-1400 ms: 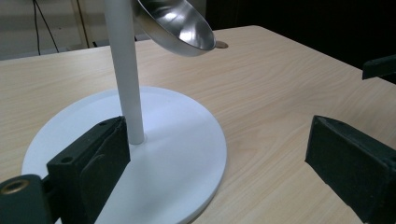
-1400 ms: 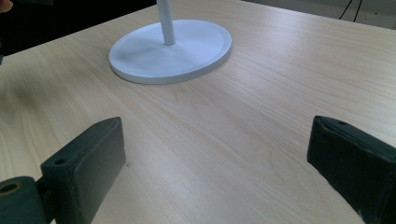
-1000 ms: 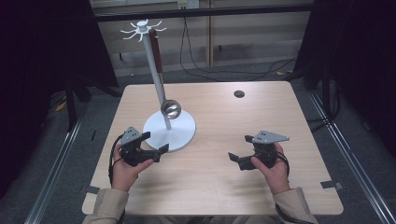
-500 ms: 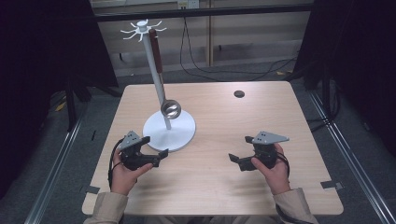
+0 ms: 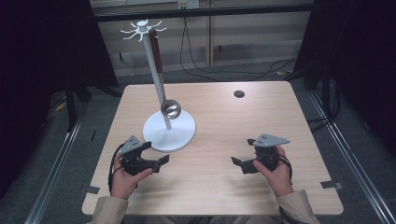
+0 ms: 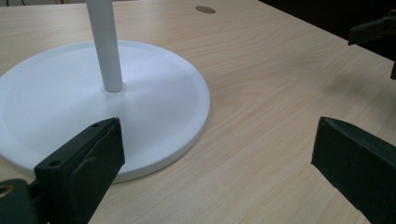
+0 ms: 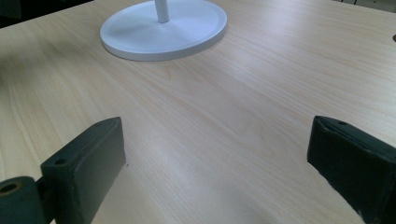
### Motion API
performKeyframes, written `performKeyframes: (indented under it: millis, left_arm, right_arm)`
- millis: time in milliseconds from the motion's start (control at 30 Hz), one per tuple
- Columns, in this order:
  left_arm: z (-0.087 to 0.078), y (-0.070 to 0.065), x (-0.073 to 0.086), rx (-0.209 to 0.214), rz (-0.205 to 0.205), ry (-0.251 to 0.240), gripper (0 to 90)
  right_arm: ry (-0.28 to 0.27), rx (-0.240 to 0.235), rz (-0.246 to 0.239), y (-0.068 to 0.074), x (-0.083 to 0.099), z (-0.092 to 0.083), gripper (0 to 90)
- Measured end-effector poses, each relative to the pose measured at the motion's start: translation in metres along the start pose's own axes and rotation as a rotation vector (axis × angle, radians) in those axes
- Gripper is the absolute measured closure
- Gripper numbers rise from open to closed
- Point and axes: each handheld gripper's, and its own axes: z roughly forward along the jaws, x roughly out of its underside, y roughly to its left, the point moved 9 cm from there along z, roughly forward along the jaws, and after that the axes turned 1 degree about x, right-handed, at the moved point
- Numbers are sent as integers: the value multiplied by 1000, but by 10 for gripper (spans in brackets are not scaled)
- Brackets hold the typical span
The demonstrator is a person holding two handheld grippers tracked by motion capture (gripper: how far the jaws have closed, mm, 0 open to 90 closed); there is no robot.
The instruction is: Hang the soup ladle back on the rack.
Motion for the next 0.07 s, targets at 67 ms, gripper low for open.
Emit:
performKeyframes:
  millis: [67]
  left_arm:
    - [2,-1,1,9,-3,-2,8]
  right_arm:
    - [-3,-2,2,1,0,-1,40]
